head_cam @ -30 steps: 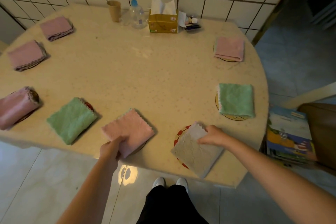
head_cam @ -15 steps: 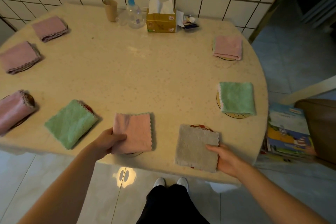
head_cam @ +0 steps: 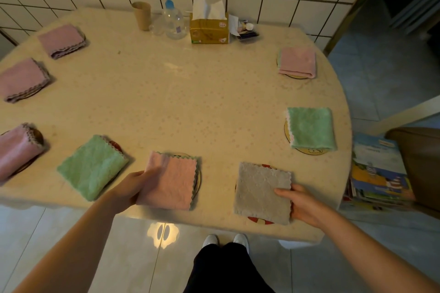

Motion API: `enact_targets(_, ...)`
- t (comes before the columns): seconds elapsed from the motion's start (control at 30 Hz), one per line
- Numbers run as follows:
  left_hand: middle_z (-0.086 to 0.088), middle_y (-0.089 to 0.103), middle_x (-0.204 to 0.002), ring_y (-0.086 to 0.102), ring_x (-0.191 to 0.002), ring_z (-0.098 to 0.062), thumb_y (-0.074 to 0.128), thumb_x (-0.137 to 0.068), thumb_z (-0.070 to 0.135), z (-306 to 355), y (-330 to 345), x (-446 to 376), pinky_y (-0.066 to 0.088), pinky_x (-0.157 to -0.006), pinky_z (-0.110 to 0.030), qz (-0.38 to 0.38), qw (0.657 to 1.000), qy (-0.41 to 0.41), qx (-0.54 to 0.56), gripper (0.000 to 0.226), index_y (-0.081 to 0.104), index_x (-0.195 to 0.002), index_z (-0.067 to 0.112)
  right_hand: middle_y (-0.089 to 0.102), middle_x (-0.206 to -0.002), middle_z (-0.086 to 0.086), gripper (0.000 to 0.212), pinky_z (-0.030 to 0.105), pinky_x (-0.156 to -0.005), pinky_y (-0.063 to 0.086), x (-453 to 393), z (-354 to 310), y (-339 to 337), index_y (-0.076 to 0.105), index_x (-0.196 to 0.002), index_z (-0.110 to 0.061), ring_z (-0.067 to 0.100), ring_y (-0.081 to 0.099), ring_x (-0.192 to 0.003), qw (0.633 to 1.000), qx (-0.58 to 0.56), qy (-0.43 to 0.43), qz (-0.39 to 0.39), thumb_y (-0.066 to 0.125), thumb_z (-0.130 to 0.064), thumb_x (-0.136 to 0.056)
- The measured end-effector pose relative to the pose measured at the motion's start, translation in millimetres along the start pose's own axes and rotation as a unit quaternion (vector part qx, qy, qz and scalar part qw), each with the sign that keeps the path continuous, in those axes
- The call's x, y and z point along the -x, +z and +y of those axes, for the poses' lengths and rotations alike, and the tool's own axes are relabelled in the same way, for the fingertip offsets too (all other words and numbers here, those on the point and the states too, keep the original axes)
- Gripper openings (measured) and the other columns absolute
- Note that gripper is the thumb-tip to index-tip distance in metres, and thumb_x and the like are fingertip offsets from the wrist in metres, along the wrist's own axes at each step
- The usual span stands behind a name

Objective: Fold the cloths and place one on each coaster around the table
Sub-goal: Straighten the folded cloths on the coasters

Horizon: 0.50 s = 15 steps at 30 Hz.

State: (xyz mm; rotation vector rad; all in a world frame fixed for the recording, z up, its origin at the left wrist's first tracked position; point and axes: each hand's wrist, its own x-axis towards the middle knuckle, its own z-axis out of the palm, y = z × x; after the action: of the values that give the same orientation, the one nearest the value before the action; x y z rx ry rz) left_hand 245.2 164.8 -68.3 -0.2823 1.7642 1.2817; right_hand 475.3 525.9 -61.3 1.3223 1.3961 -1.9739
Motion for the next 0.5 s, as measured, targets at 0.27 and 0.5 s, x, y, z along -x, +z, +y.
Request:
enact_targets(0.27, -0.014, 0.066, -0.105, 0.060, -0.095, -0.030, 0.071, -0.082, 0.042, -19, 3, -14, 0.050, -0.081, -0.040, 0.198, 0.980, 0.003, 0.010, 0.043, 0.066, -0.103, 0.005, 0.066, -0.111, 0.008, 0.040, 0.041, -0.077, 0.057, 1, 4, -5, 0.058, -0.116, -0.011, 0.025, 0.063, -0.101, 0.957, 0.246, -0.095, 0.119, 0.073, -0.020, -0.080)
enact_targets(0.5, -0.012, 0.061, -0.079, 0.056, -0.072, -0.029, 0.077, -0.077, 0.037, -16, -2, -10, 0.051, -0.067, -0.037, 0.256, 0.966, -0.013, -0.038, 0.035, 0.067, -0.083, 0.003, 0.064, -0.095, 0.006, 0.030, 0.039, -0.068, 0.058, -1, -4, -6, 0.051, -0.094, -0.016, 0.022, 0.064, -0.084, 0.882, 0.418, -0.099, 0.191, 0.074, -0.026, -0.078)
